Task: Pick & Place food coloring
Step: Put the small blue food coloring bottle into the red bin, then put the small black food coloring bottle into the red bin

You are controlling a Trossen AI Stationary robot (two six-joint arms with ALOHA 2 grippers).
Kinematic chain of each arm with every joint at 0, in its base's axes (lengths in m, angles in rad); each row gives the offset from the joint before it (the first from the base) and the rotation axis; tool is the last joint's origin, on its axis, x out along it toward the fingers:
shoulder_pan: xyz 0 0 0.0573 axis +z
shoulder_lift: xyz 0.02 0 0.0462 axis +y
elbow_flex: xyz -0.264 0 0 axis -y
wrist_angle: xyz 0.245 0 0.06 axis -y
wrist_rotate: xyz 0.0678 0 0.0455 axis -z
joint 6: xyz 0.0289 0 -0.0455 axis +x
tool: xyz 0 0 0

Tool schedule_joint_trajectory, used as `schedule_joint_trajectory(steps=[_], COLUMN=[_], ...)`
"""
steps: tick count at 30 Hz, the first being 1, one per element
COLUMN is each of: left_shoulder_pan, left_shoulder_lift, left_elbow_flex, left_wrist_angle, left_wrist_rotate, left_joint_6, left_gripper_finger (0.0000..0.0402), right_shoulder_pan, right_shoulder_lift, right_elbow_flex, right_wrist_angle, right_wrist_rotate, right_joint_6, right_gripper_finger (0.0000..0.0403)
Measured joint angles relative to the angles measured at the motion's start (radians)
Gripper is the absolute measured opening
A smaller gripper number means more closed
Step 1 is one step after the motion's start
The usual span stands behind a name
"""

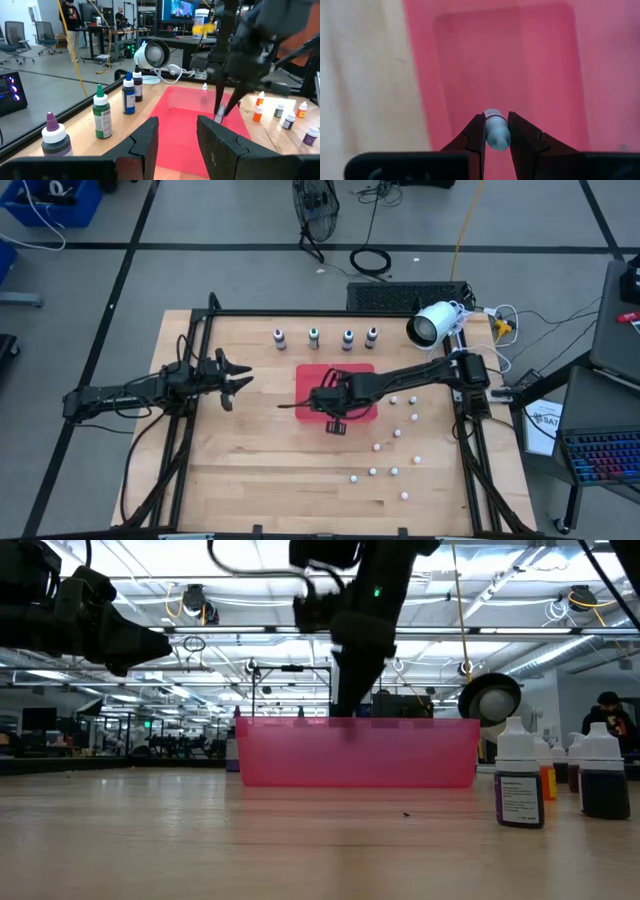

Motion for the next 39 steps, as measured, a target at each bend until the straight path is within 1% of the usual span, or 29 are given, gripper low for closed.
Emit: schedule_joint_trajectory(steps=[3,5,13,18,24,26,31,33,36,39], left_shoulder_pan=[0.0,0.0,0.0,0.0,0.0,0.0,0.0,0.0,0.0,0.0], left_shoulder_lift=[0.0,0.0,0.0,0.0,0.0,0.0,0.0,0.0,0.0,0.0], left_elbow_flex=[0.0,0.0,0.0,0.0,0.0,0.0,0.0,0.0,0.0,0.0], left_wrist_angle=[0.0,0.0,0.0,0.0,0.0,0.0,0.0,0.0,0.0,0.0], left_wrist_rotate=[0.0,0.0,0.0,0.0,0.0,0.0,0.0,0.0,0.0,0.0], left_joint_6=[0.0,0.0,0.0,0.0,0.0,0.0,0.0,0.0,0.0,0.0], left_gripper_finger=[0.0136,0.0136,0.0136,0.0136,0.0136,0.0136,0.0136,0.0136,0.0136,0.0136], right_shoulder_pan=[-0.001,-0.001,-0.001,-0.006,-0.006,-0.006,-0.006,-0.008,-0.01,-0.01], right_shoulder_lift=[0.028,0.037,0.037,0.037,0.035,0.035,0.025,0.011,-0.025,-0.074], right_elbow_flex=[0.0,0.0,-0.03,-0.086,-0.09,-0.091,-0.092,-0.092,-0.092,-0.092], right_wrist_angle=[0.006,-0.003,-0.023,0.033,0.037,0.038,0.042,0.041,0.029,0.015], right_wrist_rotate=[-0.001,-0.022,-0.027,-0.029,-0.053,-0.052,-0.05,-0.051,-0.047,-0.046], right_joint_6=[0.005,0.009,0.035,0.035,0.061,0.061,0.065,0.073,0.087,0.099], right_gripper_finger=[0.0048,0.0048,0.0048,0.0048,0.0049,0.007,0.0152,0.0172,0.0186,0.0187])
